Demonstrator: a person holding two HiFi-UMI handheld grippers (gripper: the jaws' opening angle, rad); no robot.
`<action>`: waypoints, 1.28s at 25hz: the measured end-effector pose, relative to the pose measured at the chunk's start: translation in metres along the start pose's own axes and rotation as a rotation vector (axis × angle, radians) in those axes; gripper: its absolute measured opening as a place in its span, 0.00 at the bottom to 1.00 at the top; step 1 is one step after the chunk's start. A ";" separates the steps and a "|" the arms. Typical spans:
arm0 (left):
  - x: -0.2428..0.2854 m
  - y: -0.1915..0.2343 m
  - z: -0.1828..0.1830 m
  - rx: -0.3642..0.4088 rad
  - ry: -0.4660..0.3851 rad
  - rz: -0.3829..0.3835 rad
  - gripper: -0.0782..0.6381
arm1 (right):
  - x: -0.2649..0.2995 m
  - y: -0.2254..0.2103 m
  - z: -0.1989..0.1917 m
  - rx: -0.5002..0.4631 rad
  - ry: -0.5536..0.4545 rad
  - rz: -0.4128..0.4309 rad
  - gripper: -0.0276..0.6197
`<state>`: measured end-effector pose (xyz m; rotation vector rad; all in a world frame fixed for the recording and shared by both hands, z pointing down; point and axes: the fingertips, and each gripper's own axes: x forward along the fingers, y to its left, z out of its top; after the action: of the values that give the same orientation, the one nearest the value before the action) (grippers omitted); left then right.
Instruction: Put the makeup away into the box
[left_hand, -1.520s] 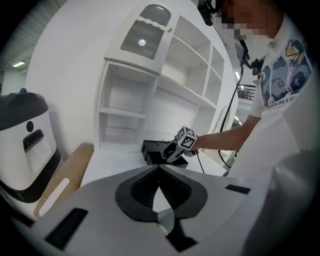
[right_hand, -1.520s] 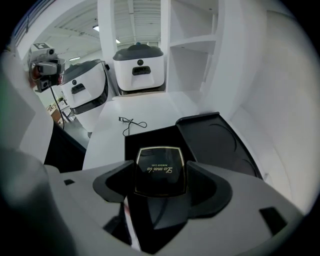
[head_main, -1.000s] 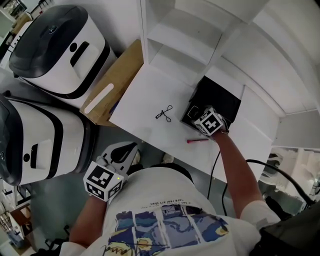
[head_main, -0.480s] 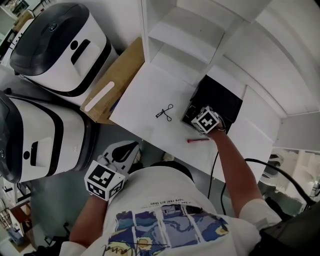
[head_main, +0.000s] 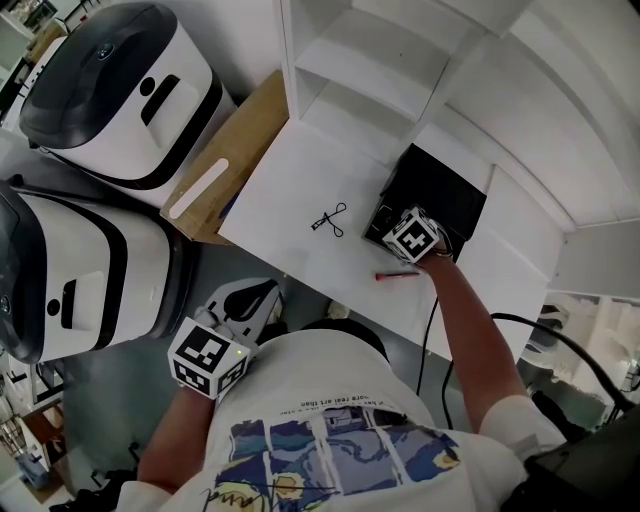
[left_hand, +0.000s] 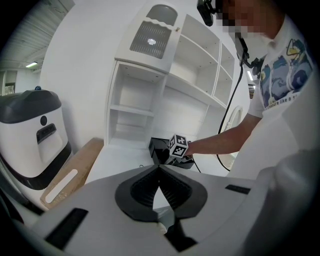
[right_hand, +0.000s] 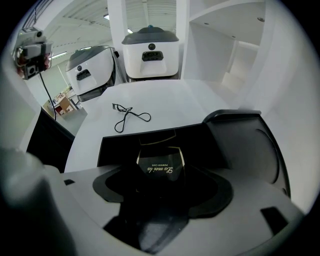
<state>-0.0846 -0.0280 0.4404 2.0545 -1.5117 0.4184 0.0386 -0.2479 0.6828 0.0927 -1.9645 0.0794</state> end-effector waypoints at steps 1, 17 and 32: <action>0.000 0.000 0.000 0.002 0.000 -0.002 0.13 | -0.001 0.000 0.001 -0.003 -0.004 -0.001 0.55; 0.007 -0.001 0.008 0.085 0.007 -0.142 0.13 | -0.081 0.011 0.020 0.098 -0.191 -0.150 0.55; 0.008 -0.007 0.002 0.190 0.010 -0.343 0.13 | -0.129 0.128 -0.011 0.383 -0.295 -0.230 0.10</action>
<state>-0.0756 -0.0334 0.4413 2.3991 -1.1162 0.4480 0.0846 -0.1163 0.5666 0.6093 -2.1955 0.3057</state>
